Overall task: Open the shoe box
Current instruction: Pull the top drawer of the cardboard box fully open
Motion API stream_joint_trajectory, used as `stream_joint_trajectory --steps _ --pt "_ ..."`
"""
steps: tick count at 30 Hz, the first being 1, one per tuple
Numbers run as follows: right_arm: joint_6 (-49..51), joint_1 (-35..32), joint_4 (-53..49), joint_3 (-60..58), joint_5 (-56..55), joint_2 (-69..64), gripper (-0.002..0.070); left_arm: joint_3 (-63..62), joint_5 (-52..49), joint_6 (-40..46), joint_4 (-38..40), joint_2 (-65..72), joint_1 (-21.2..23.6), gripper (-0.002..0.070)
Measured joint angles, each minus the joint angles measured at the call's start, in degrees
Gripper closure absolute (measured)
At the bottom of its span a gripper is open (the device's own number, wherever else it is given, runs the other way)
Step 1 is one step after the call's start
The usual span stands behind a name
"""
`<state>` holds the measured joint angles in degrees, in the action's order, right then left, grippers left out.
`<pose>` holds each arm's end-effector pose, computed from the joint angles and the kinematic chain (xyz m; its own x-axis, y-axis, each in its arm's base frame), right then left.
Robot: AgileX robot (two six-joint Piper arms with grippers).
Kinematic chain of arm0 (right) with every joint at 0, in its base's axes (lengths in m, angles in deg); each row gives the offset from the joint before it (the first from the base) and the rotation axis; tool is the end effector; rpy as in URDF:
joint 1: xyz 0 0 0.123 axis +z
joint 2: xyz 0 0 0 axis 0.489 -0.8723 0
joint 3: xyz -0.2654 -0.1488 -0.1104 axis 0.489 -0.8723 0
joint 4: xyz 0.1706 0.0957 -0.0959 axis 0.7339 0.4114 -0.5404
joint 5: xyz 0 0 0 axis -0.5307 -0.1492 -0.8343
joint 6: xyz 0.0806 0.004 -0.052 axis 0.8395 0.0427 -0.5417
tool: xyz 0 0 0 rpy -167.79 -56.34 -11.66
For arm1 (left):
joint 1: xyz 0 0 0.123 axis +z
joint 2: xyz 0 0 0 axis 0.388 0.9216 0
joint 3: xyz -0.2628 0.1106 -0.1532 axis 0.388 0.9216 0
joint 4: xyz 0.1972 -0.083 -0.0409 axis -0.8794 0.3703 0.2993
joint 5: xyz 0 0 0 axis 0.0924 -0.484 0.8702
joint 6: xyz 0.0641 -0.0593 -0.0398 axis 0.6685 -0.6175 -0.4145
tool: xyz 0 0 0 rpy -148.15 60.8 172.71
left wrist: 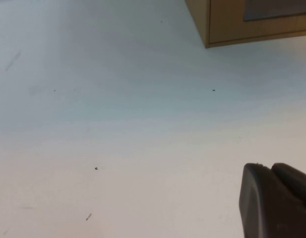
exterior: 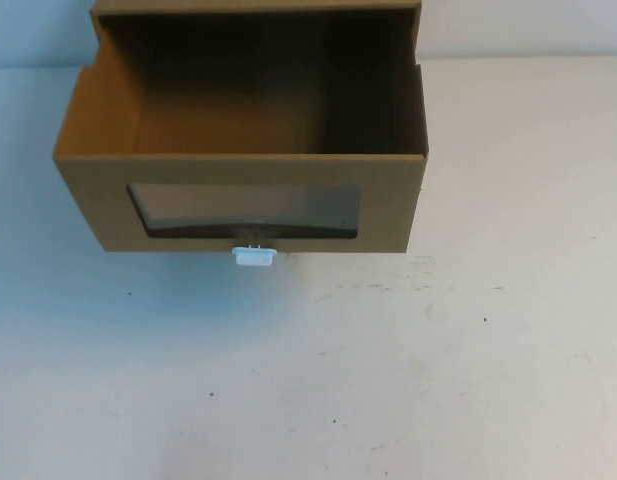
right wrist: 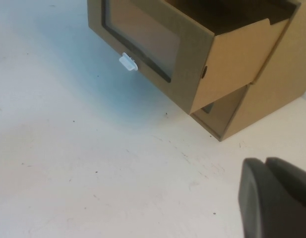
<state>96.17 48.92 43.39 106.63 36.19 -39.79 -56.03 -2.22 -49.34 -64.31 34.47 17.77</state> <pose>0.0378 -0.0713 0.3508 -0.0360 -0.3147 -0.9485 -0.7222 0.6642 -0.1930 -0.0165 0.0005 0.1691 -0.2949 0.1282 -0.9469 0.1280 0.9873 0.0938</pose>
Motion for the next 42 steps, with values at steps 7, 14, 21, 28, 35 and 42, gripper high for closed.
stream_joint_trajectory --steps 7,14,21,28,35,42 --pt "4.3 -12.39 -0.41 -2.95 -6.41 1.12 0.0689 0.0 0.0 0.0 0.0 0.0 0.0 0.0677" --pt "14.52 -43.26 3.48 -15.87 -35.09 3.05 0.069 0.0 0.0 0.0 0.0 0.0 0.0 0.0677" --pt "16.47 -61.05 15.1 -27.67 -39.01 12.0 0.0689 0.0 0.0 0.0 0.0 0.0 0.0 0.0677" --pt "16.47 -67.36 18.4 -37.26 -36.41 13.6 0.069 0.0 -0.09 -0.03 0.0 0.0 0.0 0.0677" --pt "16.47 -71.5 18.4 -43.47 -37.34 13.73 0.0689 0.0 -0.09 -0.03 0.0 0.0 0.0 0.0677" --pt "14.42 -73.57 18.4 -43.47 -36.55 13.77 0.0689 0.0 -0.09 -0.03 0.0 0.0 0.0 0.0677"
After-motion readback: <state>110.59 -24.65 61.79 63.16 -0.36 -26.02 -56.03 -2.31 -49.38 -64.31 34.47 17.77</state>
